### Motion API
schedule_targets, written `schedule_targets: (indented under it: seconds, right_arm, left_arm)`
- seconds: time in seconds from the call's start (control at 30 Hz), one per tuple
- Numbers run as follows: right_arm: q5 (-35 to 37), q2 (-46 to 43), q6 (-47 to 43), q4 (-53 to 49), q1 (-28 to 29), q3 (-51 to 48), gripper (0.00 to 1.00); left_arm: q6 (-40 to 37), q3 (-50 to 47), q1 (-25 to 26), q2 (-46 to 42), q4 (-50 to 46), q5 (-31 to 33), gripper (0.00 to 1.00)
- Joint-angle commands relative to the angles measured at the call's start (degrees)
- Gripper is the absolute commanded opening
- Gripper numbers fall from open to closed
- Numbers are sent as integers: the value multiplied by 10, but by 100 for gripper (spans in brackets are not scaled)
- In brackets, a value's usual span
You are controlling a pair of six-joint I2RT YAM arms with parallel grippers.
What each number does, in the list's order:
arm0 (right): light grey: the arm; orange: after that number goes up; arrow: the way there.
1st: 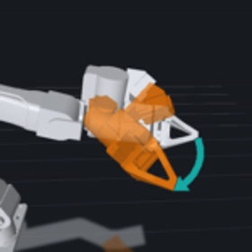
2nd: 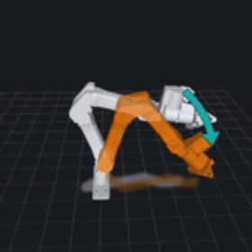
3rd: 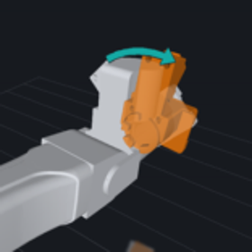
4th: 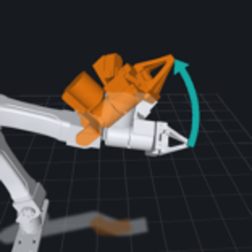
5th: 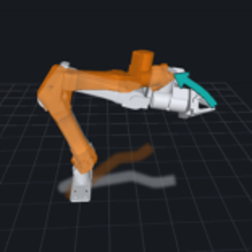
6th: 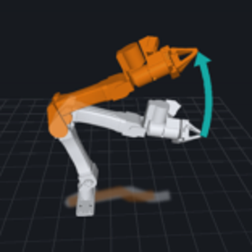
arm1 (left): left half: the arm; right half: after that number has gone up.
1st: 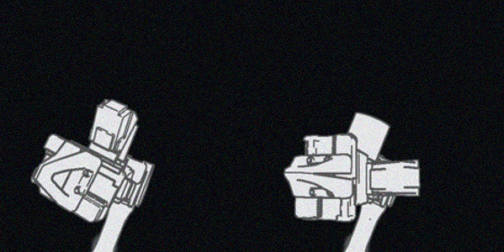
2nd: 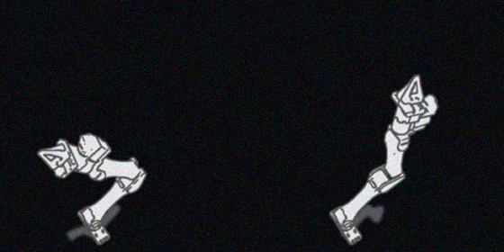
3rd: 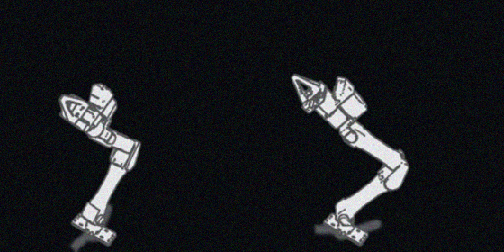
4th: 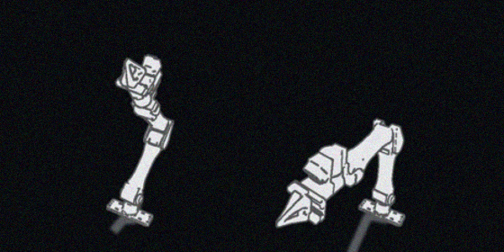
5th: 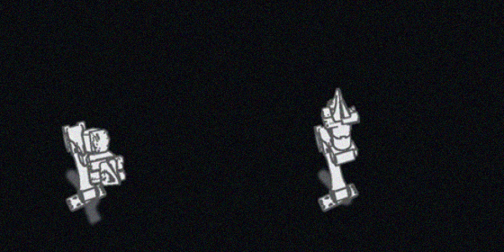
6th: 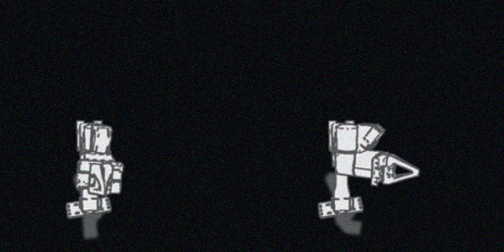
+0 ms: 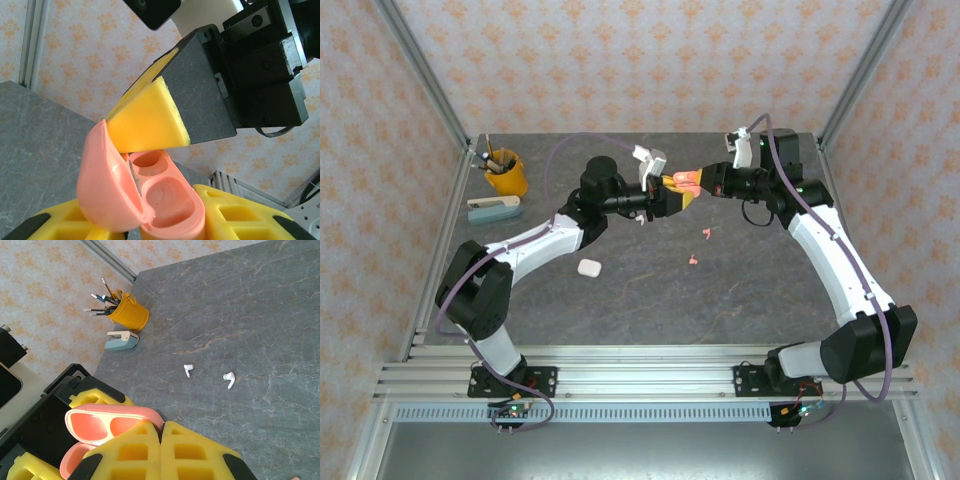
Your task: Insert the wireless bluetooth earbuds into the charging case
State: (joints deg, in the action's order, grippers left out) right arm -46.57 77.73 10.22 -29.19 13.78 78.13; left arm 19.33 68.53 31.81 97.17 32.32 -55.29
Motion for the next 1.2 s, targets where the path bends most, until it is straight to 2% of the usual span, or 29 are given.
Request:
schedule_targets:
  seconds: [0.0, 0.1, 0.2, 0.43, 0.53, 0.67, 0.8, 0.87, 0.97, 1.03, 1.17]
  right_arm:
    - [-16, -16, -19, -2, 1, 14, 0]
    - [-19, -16, -26, -7, 1, 14, 0]
    - [-21, -16, -29, -9, 2, 16, 0]
    - [-16, -13, -30, -15, 1, 23, 0]
    - [-5, -13, -26, -16, 1, 28, 0]
    - [5, -13, -17, -13, 1, 33, 7]
    - [17, -16, -7, -15, 2, 41, 25]
    - [29, -23, 1, -17, 2, 47, 46]
    - [55, -36, 17, -29, 1, 56, 63]
    - [77, -45, 34, -37, 1, 58, 68]
    - [169, -50, 86, -86, 1, 50, 70]
  left_arm:
    - [-16, 25, 0, 9, 4, -11, 37]
    - [-18, 30, 0, 13, -1, -17, 36]
    - [-23, 37, -1, 16, -11, -24, 29]
    - [-31, 45, 0, 21, -33, -23, 21]
    - [-34, 45, -1, 22, -43, -13, 13]
    - [-40, 37, 0, 23, -41, 4, 0]
    - [-60, 29, -1, 18, -52, 28, 0]
    - [-78, 18, 0, 11, -45, 37, 0]
    - [-117, -12, 0, -6, -28, 69, 0]
    - [-129, -43, 0, -17, 9, 99, 0]
    - [-141, -98, 0, -29, 99, 161, 0]
